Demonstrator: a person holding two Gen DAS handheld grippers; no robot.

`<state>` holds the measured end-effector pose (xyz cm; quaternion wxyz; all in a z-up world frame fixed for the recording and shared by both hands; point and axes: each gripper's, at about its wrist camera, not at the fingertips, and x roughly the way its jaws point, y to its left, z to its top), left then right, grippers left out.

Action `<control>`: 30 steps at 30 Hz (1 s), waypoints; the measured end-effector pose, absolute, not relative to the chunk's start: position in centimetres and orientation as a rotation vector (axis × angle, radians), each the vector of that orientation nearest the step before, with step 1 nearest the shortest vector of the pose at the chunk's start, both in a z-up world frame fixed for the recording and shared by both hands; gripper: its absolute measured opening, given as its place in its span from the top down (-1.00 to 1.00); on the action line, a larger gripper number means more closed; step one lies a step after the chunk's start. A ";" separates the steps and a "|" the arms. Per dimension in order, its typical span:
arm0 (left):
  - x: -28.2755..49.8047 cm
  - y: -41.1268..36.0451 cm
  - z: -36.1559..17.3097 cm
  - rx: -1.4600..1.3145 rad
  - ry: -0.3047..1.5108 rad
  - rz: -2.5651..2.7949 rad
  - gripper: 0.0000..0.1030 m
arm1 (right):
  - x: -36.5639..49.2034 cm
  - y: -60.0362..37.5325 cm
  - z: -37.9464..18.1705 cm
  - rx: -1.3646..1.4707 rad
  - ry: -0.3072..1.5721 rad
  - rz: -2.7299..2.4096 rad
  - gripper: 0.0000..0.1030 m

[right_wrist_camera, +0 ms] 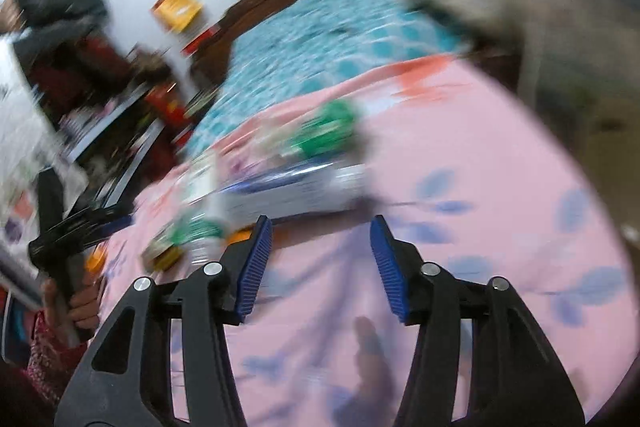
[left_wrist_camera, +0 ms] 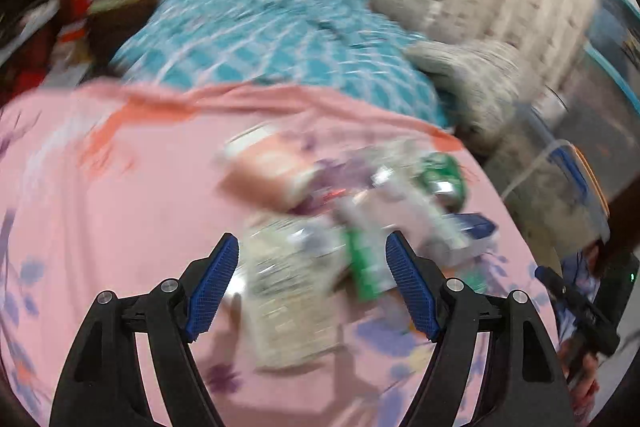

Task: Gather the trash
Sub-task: 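Carry both items over the beige bin and open both tools to drop them, then grasp the silver snack wrapper with left tool while right tool grasps the clear water bottle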

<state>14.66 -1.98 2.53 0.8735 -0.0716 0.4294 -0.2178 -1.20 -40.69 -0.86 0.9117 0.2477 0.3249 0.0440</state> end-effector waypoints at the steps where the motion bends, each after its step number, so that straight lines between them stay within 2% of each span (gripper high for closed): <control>1: 14.6 -1.5 2.1 -0.160 0.908 -0.448 -0.41 | -0.4 -39.1 -0.7 0.489 0.680 0.119 -0.11; 3: 14.3 -0.2 1.2 -0.170 0.923 -0.437 -0.41 | 1.4 -35.5 -0.4 0.418 0.701 0.172 -0.41; 4: 14.3 0.1 0.8 -0.173 0.928 -0.439 -0.45 | 2.3 -34.1 -0.4 0.380 0.712 0.182 -0.46; 5: 14.2 -0.2 0.5 -0.174 0.936 -0.442 -0.58 | 3.3 -32.6 -0.5 0.332 0.730 0.181 -0.52; 8: 14.4 -1.1 -0.7 -0.180 0.958 -0.458 -0.61 | 5.9 -29.6 -1.3 0.247 0.790 0.163 -0.52; 10: 14.8 -2.1 -1.6 -0.164 0.972 -0.473 -0.62 | 7.1 -28.6 -2.2 0.214 0.832 0.157 -0.41; 12: 14.9 -3.2 -2.4 -0.129 0.990 -0.464 -0.62 | 7.7 -27.7 -3.0 0.192 0.877 0.155 0.07; 13: 14.7 -3.8 -2.7 -0.105 0.991 -0.460 -0.58 | 7.4 -27.6 -2.9 0.198 0.872 0.160 0.09; 15: 14.2 -4.2 -2.9 -0.050 0.965 -0.433 -0.31 | 6.0 -28.0 -2.3 0.232 0.843 0.184 0.14; 16: 14.0 -4.1 -2.9 -0.025 0.958 -0.428 -0.02 | 5.0 -27.9 -1.6 0.244 0.817 0.186 0.14; 21: 13.1 -1.6 -2.2 -0.082 0.949 -0.466 0.04 | 0.7 -28.1 -0.4 0.269 0.731 0.169 0.16; 30: 7.3 3.2 0.2 -0.112 0.869 -0.517 0.03 | -9.5 -28.1 -2.4 0.173 0.692 0.056 0.16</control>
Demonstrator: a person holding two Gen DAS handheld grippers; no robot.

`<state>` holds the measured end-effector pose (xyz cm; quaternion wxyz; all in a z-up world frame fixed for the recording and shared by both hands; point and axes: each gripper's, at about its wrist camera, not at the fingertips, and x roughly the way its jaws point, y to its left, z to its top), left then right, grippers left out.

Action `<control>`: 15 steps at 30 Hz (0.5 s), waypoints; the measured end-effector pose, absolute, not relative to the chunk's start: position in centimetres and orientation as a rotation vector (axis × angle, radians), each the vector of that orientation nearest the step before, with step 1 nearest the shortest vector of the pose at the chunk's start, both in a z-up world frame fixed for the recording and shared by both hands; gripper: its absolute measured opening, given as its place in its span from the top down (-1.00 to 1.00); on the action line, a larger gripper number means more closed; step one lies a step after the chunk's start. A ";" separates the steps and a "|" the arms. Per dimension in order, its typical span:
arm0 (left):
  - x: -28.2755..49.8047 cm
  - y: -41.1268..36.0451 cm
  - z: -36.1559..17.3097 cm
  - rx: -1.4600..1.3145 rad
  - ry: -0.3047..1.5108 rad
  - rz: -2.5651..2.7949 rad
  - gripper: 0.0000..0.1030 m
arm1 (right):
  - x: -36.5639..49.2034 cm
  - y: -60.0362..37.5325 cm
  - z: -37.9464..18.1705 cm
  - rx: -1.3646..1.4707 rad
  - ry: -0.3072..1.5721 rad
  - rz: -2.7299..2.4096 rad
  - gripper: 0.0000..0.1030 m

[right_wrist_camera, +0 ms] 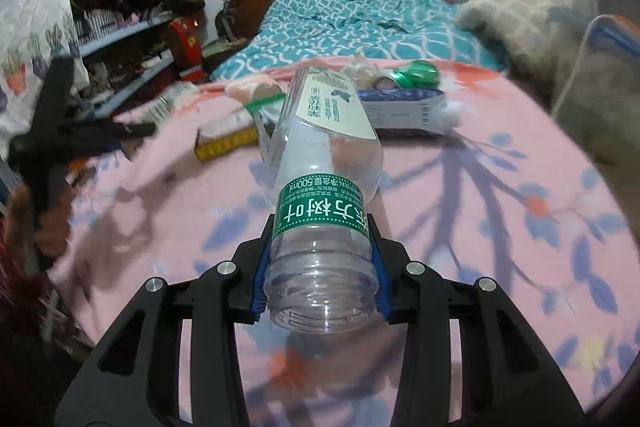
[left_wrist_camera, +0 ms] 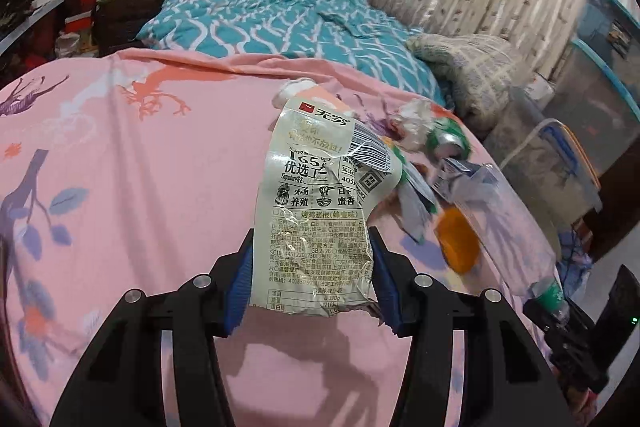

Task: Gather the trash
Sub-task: 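Grasp the silver snack wrapper with left tool while right tool grasps the clear water bottle, then carry wrapper and bottle over the beige bin and open both tools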

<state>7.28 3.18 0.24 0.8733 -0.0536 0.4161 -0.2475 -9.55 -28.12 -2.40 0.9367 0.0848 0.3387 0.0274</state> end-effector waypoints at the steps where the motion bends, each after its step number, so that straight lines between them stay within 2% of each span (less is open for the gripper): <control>1: 6.8 3.1 0.2 -0.105 0.869 -0.530 0.03 | -10.1 -28.0 -2.7 0.163 0.700 0.049 0.16; 7: 3.1 -0.4 -1.5 -0.034 0.918 -0.649 0.02 | -11.0 -27.0 -4.5 0.121 0.774 0.048 0.09; 9: 2.6 -1.6 -2.2 -0.010 0.934 -0.668 0.02 | -10.9 -26.7 -4.4 0.120 0.772 0.052 -0.26; 11: 2.1 -2.7 -2.5 0.008 0.941 -0.690 0.01 | -10.9 -26.6 -4.1 0.116 0.756 0.050 -0.45; 15: 1.4 -3.6 -2.9 0.042 0.928 -0.690 0.00 | -10.4 -26.1 -3.5 0.099 0.750 0.067 -0.51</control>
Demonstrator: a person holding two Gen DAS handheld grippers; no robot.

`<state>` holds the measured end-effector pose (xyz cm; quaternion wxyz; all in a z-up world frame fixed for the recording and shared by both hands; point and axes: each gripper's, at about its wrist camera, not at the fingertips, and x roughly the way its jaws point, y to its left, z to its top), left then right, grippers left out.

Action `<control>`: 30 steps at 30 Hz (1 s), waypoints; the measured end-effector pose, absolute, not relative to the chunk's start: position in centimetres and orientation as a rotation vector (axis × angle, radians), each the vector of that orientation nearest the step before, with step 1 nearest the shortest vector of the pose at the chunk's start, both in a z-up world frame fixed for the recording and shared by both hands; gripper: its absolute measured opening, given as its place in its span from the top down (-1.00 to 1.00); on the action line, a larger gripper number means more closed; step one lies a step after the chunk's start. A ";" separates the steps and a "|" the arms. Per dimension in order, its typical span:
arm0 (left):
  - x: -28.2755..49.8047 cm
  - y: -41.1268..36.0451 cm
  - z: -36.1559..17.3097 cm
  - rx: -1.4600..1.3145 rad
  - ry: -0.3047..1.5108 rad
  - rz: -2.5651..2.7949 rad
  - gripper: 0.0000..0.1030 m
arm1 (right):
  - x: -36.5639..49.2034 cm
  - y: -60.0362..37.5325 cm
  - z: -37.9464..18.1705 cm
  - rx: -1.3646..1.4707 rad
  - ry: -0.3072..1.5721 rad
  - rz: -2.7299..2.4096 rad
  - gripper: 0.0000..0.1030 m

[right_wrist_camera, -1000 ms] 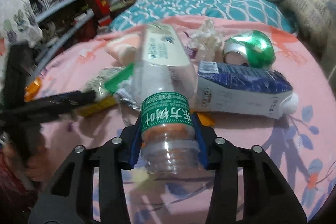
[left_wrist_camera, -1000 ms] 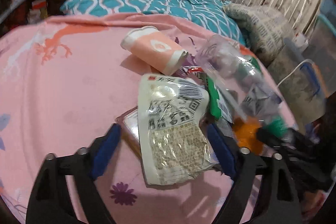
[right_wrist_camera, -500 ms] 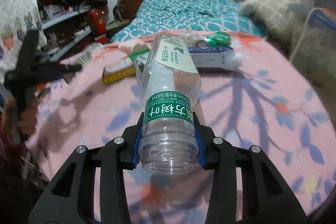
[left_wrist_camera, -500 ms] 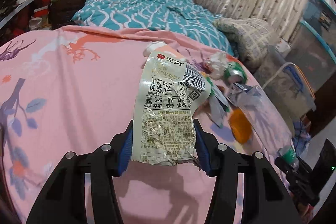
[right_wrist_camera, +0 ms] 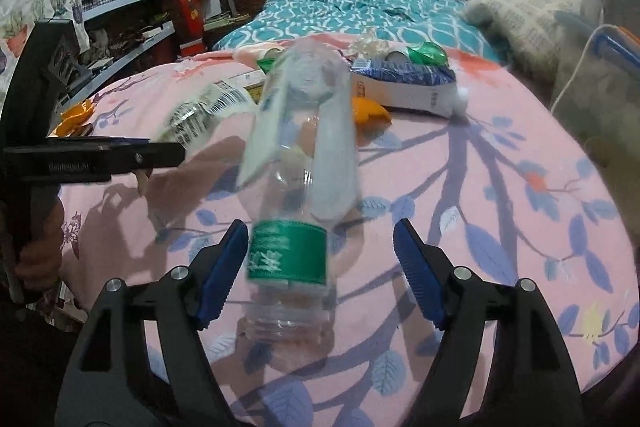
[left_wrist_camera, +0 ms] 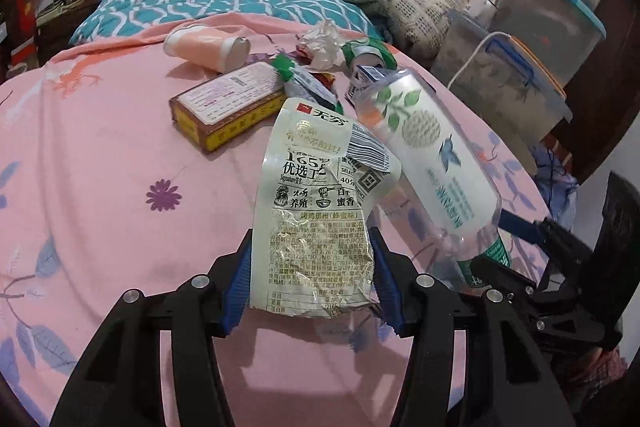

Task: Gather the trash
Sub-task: 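Carry wrapper and bottle over the beige bin and open both tools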

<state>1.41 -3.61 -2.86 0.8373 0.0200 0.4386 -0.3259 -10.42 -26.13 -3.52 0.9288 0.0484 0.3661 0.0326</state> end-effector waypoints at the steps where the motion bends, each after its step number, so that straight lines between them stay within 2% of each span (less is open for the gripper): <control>1: 1.4 -3.7 -3.0 0.043 0.933 -0.689 0.00 | -10.1 -25.9 -3.5 0.094 0.751 0.076 -0.52; 4: 1.4 -3.9 -3.4 0.048 0.943 -0.684 0.01 | -9.2 -25.1 -4.0 0.057 0.764 0.088 -0.53; 5: 1.5 -3.9 -3.4 0.048 0.945 -0.686 0.02 | -8.7 -25.0 -4.3 0.049 0.778 0.085 -0.45; 6: 1.4 -4.1 -3.4 0.051 0.945 -0.695 0.02 | -8.5 -24.9 -4.5 0.054 0.792 0.082 -0.14; 7: 1.3 -4.3 -3.3 0.056 0.941 -0.698 0.03 | -8.2 -25.1 -4.8 0.071 0.807 0.094 -0.06; 8: 1.2 -4.5 -3.1 0.066 0.931 -0.697 0.03 | -8.1 -25.7 -4.9 0.124 0.811 0.108 0.19; 13: 1.3 -6.4 -1.2 0.070 0.891 -0.756 0.03 | -9.6 -28.8 -3.7 0.252 0.707 0.067 0.17; 18: 1.4 -11.9 0.4 0.121 0.862 -0.857 0.03 | -11.8 -33.2 -2.7 0.362 0.607 -0.029 0.17; 23: 1.9 -20.2 1.5 0.192 0.854 -0.973 0.03 | -14.5 -41.4 -3.6 0.686 0.539 -0.126 0.17; 30: 2.7 -36.9 2.2 0.339 0.912 -1.159 0.03 | -18.1 -53.4 -6.3 1.118 0.409 -0.229 0.16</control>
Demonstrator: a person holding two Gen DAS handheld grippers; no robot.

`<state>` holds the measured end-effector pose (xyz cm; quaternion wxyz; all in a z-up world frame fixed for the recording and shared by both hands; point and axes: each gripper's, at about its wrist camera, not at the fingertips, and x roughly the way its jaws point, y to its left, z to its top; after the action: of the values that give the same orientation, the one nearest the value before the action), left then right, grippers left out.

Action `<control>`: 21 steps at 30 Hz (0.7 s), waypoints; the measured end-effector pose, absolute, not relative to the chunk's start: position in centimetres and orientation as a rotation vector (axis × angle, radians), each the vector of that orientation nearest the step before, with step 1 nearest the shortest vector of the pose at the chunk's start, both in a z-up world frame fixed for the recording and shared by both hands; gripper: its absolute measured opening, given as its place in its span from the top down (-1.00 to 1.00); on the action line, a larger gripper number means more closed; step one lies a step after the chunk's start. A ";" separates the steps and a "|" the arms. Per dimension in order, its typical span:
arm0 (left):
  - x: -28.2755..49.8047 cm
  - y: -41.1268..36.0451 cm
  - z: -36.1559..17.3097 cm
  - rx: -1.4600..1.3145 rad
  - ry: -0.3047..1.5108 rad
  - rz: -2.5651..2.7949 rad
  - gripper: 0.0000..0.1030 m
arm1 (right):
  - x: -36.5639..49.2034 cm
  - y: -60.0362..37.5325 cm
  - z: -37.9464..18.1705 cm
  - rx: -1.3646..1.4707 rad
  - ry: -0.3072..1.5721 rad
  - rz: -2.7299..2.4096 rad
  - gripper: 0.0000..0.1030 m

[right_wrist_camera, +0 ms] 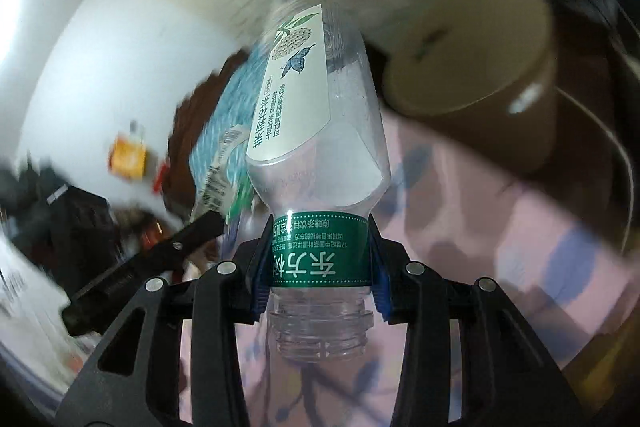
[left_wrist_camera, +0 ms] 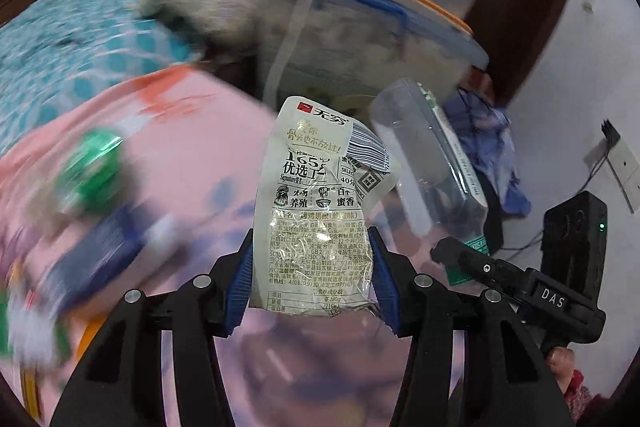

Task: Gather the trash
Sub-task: 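Carry wrapper and bottle over the beige bin and open both tools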

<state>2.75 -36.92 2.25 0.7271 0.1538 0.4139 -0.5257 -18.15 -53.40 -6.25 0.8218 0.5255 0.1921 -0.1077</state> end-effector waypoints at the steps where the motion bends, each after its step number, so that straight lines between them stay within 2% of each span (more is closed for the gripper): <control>1: 2.6 -39.3 2.1 0.368 0.917 -1.170 0.02 | -18.4 -55.1 -6.8 1.181 0.392 -0.232 0.16; 5: 2.3 -47.9 0.8 0.464 0.949 -1.199 -0.01 | -18.6 -58.8 -7.8 1.259 0.357 -0.265 0.16; 10: 2.3 -53.6 -0.9 0.520 0.973 -1.179 -0.09 | -18.3 -61.9 -9.3 1.322 0.340 -0.312 0.14; 11: 2.2 -54.4 -1.2 0.527 0.973 -1.175 -0.19 | -18.4 -62.3 -9.6 1.327 0.346 -0.327 0.09; 12: 1.9 -55.1 -1.5 0.539 0.967 -1.173 -0.27 | -18.6 -62.9 -9.7 1.331 0.351 -0.337 -0.13; 13: 1.7 -55.6 -1.7 0.554 0.961 -1.167 -0.44 | -18.6 -63.1 -9.8 1.332 0.356 -0.352 -0.25; 14: 1.5 -55.9 -1.8 0.565 0.953 -1.158 -0.46 | -18.7 -63.2 -9.9 1.326 0.353 -0.383 -0.34; 21: 1.4 -53.7 0.3 0.518 0.893 -1.164 -0.46 | -20.2 -62.1 -8.1 1.236 0.282 -0.452 -0.35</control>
<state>1.42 -53.70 0.34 0.7123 0.2336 0.4028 -0.5252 -20.16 -62.10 -8.14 0.7818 0.5726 0.1306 -0.2094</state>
